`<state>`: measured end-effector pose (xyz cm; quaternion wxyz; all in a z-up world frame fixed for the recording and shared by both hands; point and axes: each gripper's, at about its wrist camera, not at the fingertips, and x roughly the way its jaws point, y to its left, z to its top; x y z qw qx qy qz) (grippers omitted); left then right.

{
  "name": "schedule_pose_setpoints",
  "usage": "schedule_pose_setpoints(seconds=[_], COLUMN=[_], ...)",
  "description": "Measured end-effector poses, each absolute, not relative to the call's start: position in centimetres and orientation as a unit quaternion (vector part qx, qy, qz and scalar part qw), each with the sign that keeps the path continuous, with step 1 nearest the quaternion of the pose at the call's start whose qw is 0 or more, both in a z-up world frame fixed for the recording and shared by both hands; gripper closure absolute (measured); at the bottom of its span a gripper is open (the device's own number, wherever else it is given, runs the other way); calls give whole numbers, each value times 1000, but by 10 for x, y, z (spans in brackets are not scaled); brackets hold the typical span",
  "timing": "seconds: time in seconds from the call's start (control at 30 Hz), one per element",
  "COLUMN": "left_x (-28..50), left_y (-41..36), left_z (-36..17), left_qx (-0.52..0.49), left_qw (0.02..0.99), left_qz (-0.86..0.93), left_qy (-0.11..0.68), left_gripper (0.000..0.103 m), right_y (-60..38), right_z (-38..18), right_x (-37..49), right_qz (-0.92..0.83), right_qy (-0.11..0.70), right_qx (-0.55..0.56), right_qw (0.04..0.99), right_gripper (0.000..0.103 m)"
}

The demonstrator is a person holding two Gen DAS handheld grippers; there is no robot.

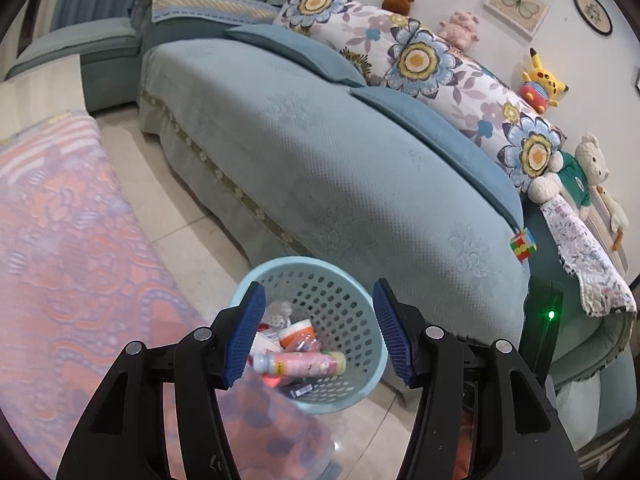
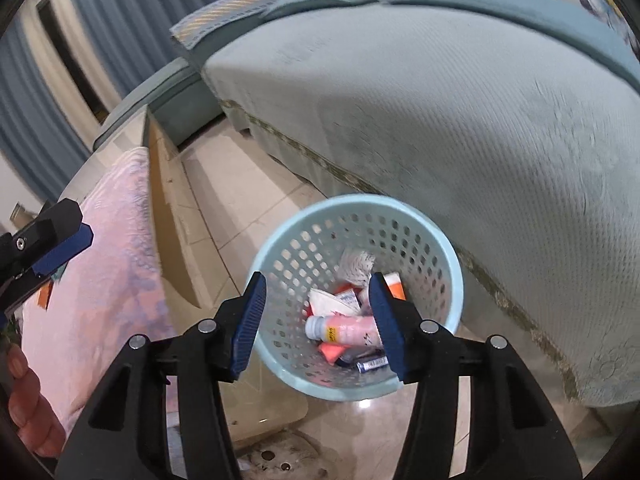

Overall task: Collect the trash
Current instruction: 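Carry spray can and tissue to the blue basket and release both, then grasp the orange wrapper with left tool while right tool grasps teal packet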

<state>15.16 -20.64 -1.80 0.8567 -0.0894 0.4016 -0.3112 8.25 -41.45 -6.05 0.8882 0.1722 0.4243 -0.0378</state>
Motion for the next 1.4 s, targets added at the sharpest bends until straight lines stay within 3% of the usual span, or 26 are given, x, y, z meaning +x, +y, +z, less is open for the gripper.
schedule_pose_setpoints(seconds=[0.13,0.53,0.87,1.23,1.4], left_x=[142,131,149,199,203], left_y=[-171,-11,117,158,159], left_z=[-1,31,-4,-65,-75], left_qx=[-81,-111,-111,-72,-62], left_qw=[874,921,934,908,900], left_qz=[-291,-174,-43,-3,4], left_qy=[380,329,337,412,430], left_gripper=[43,39,39,39,32], right_y=[-384,-236,-139,-50,-22], right_z=[-35,16,0,-23,-29], right_x=[81,99,139,196,218], right_qz=[-15,131,207,240,256], right_qy=[400,348,377,393,388], right_qx=[140,55,37,-14,-18], right_qw=[906,927,902,887,885], right_gripper=[53,53,53,58,58])
